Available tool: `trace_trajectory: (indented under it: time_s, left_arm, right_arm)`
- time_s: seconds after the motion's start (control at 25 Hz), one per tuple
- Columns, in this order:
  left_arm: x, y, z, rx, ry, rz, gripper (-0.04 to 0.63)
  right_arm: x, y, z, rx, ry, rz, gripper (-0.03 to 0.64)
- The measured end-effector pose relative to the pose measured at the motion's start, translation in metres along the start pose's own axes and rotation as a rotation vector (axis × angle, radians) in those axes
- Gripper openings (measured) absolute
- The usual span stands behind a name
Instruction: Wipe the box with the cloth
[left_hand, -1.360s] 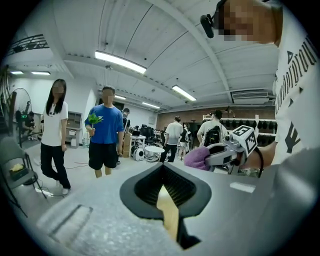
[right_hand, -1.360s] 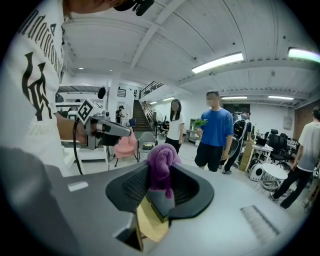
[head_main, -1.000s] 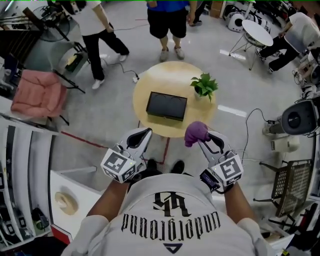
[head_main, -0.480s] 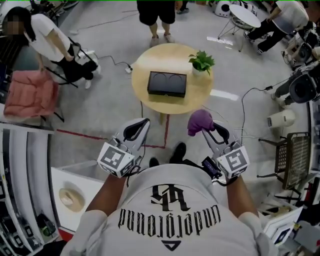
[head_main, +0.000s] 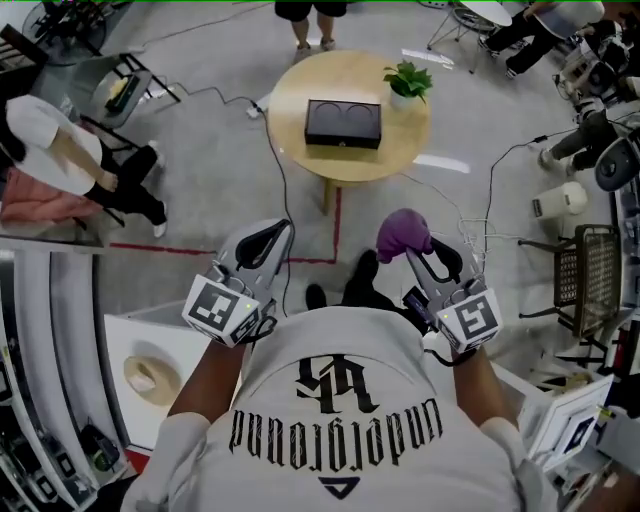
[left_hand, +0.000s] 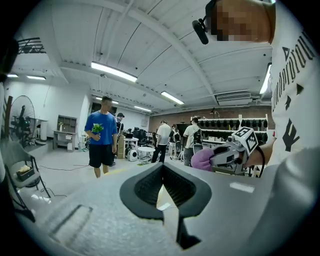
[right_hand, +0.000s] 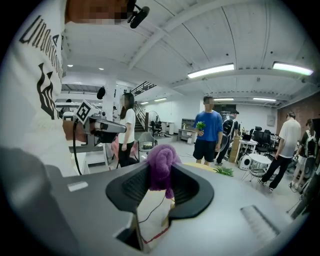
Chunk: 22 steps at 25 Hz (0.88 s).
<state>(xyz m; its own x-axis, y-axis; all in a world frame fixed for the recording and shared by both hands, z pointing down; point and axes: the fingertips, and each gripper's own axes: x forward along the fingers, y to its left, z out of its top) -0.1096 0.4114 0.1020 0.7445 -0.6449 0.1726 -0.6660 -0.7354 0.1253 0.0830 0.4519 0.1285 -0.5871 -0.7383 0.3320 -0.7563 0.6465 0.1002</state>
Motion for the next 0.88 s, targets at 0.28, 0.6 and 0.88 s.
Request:
trace_trajectory:
  time_s: [0.28,0.6,0.88]
  left_arm:
    - [-0.027,-0.005,-0.007,-0.014,-0.021,-0.001,0.005]
    - [-0.033,-0.005,-0.007,-0.013,-0.022,-0.019,0.005]
    - [-0.035,-0.005,-0.006,-0.013,-0.019,-0.030,0.005]
  right_arm:
    - [-0.007,0.037,0.003,0.003,-0.029,0.003,0.109]
    - [-0.006,0.048,0.009,0.024,-0.023,-0.005,0.110]
    - [-0.003,0.052,0.015,0.021,-0.029,-0.007,0.110]
